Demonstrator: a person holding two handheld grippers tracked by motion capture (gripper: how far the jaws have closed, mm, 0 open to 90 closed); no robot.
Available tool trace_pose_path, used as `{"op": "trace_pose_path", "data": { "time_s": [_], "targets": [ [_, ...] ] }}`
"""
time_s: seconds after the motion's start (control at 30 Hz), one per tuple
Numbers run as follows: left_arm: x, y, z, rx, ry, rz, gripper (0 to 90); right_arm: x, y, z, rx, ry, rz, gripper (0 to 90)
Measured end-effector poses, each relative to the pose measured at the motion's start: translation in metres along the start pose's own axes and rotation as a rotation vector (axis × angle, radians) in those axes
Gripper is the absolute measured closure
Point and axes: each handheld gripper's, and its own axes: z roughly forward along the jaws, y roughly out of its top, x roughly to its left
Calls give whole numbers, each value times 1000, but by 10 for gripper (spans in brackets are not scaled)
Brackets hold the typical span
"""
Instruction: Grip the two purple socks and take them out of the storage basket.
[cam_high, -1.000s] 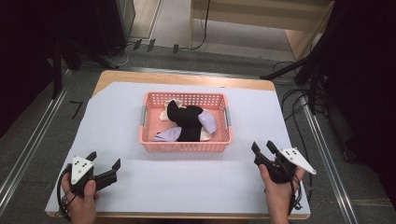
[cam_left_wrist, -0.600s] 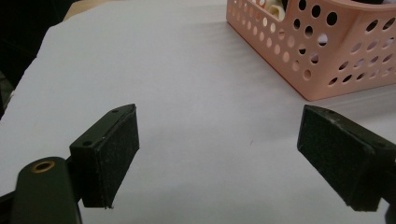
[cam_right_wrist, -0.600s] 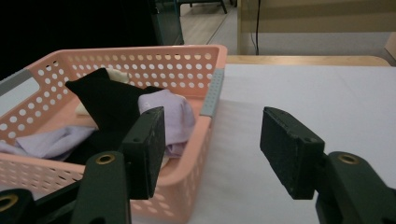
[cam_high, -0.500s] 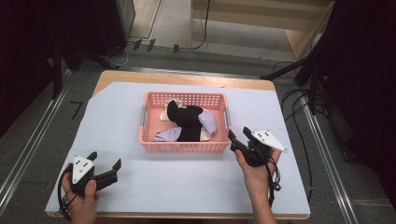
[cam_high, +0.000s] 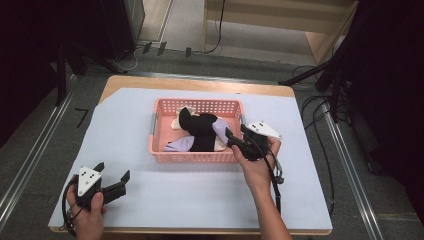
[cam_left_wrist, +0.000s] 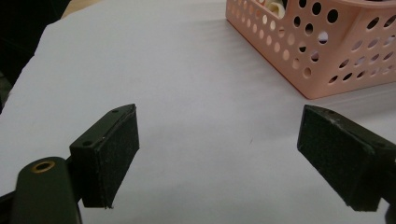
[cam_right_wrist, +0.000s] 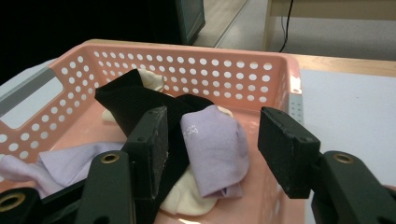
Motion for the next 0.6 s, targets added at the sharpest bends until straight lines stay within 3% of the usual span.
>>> {"op": "trace_pose_path", "data": {
  "time_s": [0.1,0.33,0.4,0.6],
  "targets": [
    [0,0,0,5,0,3,138,5,3,13,37,10,-9,466],
    [-1,0,1,7,3,5,138,12,7,31,45,7,-5,535],
    [-1,0,1,10,1,12,137,15,10,42,54,-32,-11,545],
    [-1,0,1,9,2,12,138,14,9,63,128,-64,-9,564]
  ]
}}
